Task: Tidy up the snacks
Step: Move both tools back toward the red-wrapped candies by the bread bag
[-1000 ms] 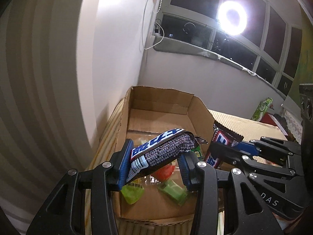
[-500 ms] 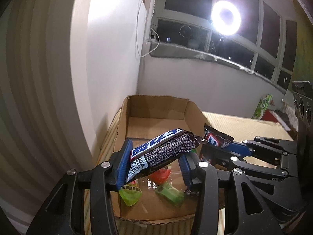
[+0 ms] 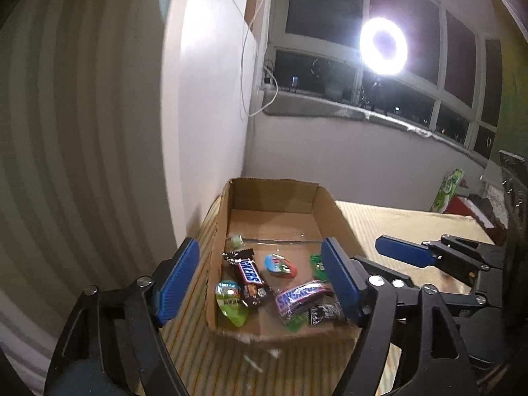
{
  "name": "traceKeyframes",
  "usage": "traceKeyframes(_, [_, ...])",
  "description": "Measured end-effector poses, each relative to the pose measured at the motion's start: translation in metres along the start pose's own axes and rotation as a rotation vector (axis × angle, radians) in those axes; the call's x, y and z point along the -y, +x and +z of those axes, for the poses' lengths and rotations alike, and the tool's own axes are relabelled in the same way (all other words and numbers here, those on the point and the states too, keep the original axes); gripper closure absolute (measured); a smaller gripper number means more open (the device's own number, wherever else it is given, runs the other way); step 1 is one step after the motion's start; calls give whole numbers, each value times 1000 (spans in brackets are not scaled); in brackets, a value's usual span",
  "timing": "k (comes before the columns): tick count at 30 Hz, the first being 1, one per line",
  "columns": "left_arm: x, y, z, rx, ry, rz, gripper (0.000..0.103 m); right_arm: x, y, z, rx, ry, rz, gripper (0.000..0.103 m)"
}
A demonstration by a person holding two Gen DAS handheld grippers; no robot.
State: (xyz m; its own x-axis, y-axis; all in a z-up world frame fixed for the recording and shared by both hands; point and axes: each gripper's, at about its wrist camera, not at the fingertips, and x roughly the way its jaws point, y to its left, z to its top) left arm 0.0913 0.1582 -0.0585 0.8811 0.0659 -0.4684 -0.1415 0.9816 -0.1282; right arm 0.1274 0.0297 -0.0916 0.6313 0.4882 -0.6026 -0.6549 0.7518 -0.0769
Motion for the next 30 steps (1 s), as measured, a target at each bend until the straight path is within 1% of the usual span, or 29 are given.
traceKeyframes(1, [0,-7,-2,6,-3,1,22,-4,-5,-2,8,0,-3,43])
traceKeyframes(4, [-3,-24,-8,9,-7,0,22,-14,-17,-11,24,4,14,36])
traceKeyframes(5, [-5,-29,-11,5,-10,4,22,-17,-20,-14,30,8,11,32])
traceKeyframes(7, [-7,-35,-14,-2,-12,16,22,-20,-25,-20,41,15,5,28])
traceKeyframes(11, [-8,-43,-18,-12,-4,44,22,-14,-34,-35,54,46,6,25])
traceKeyframes(13, [-2,-42,-19,-24,4,50,22,-7,-38,-42,54,57,0,23])
traceKeyframes(17, [17,-39,-18,-38,22,45,22,21,-55,-60,74,105,-25,23])
traceKeyframes(20, [47,-36,-18,-39,65,30,22,50,-71,-74,92,158,-53,23])
traceKeyframes(23, [82,-31,-20,-44,113,-7,22,88,-92,-93,106,222,-109,23])
traceKeyframes(26, [120,-25,-24,-55,156,-59,22,130,-114,-116,107,290,-191,23])
traceKeyframes(30, [180,-15,-32,-66,214,-152,22,177,-153,-153,92,368,-336,23])
